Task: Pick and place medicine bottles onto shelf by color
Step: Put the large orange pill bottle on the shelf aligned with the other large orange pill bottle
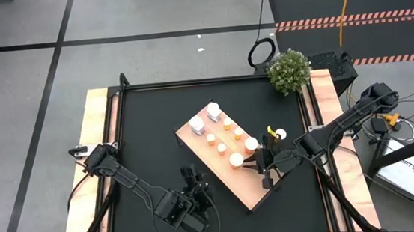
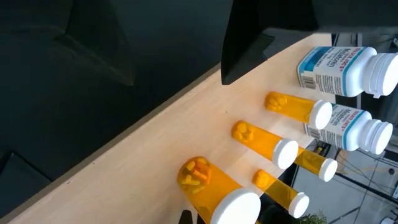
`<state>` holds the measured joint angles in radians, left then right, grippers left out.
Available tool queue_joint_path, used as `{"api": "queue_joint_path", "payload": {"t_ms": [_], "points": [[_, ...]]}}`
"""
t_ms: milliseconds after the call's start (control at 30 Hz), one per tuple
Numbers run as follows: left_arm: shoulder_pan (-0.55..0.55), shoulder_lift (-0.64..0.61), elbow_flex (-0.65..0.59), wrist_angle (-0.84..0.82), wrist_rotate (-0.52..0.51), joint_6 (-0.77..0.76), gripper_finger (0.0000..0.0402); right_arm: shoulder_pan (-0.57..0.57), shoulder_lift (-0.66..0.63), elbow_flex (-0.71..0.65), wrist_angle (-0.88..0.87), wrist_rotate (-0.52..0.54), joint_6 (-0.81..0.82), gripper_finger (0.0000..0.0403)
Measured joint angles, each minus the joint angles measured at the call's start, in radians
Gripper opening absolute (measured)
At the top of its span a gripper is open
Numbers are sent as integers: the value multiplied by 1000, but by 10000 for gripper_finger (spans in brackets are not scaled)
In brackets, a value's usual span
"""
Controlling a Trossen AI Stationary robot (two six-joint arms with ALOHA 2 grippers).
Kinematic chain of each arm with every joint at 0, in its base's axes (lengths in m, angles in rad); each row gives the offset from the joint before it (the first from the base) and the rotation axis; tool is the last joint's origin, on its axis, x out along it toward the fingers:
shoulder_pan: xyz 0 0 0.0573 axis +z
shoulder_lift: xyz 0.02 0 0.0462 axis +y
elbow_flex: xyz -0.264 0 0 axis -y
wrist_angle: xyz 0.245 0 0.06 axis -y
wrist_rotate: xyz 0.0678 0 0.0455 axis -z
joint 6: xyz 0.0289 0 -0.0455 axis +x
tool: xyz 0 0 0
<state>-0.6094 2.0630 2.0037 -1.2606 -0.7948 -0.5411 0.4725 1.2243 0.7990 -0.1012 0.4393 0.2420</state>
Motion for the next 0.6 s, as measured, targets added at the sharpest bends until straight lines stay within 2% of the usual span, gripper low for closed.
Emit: {"api": "queue_joint_path", "payload": {"t_ms": [167,300,600], "points": [[0,0,0,1,0,0,239,17,-52,0,-8,-53,3,61],[0,0,0,0,0,9,239,48,-133,0,-71,-55,8,61],[12,0,-10,-65,-3,26,239,60,-373,0,-451,-51,195,61]]}}
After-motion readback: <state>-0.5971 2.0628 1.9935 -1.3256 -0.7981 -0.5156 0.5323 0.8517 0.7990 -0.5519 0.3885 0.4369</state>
